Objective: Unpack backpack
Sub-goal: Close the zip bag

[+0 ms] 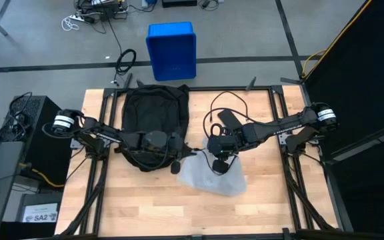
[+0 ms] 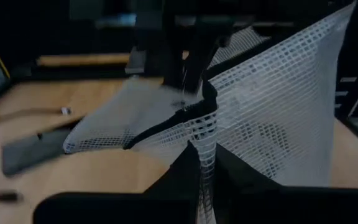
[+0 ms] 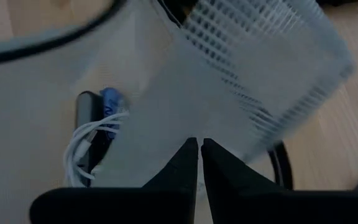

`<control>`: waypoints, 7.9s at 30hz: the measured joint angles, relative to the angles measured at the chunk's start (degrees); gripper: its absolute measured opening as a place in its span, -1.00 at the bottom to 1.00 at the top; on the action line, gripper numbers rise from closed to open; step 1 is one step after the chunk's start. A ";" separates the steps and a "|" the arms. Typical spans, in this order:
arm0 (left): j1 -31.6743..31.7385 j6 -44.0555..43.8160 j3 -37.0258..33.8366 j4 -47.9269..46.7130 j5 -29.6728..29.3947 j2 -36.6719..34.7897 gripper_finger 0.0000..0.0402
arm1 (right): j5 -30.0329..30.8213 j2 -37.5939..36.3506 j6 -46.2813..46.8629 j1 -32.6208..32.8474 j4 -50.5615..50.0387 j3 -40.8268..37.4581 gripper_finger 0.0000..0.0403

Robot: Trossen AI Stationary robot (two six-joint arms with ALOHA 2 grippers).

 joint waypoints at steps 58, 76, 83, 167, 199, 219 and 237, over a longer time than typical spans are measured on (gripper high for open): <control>-21.17 44.70 15.74 -17.70 -20.59 -2.45 -1.00 | 13.54 -0.50 -0.57 14.80 -10.53 17.94 -0.31; -22.25 43.33 15.74 -19.65 -21.29 -2.45 -1.00 | 4.93 -0.70 0.97 15.97 -27.66 19.10 0.02; -22.29 43.26 15.74 -19.65 -21.35 -2.45 -1.00 | 6.08 -0.68 -1.86 15.62 -27.05 19.10 -0.03; -24.52 39.92 19.52 -33.88 -29.35 -2.45 -1.00 | -0.17 -0.61 -14.32 6.19 -14.91 7.07 0.56; -24.52 36.96 19.52 -37.26 -29.38 -2.45 -1.00 | -11.11 -0.61 -7.57 21.49 4.93 7.06 0.42; -24.39 35.74 19.50 -37.33 -29.42 -2.45 -1.00 | 1.61 -0.83 -18.10 22.39 11.39 7.06 0.34; -24.44 35.80 19.50 -38.42 -30.86 -2.45 -1.00 | 2.33 14.56 -5.22 33.55 19.20 7.10 0.31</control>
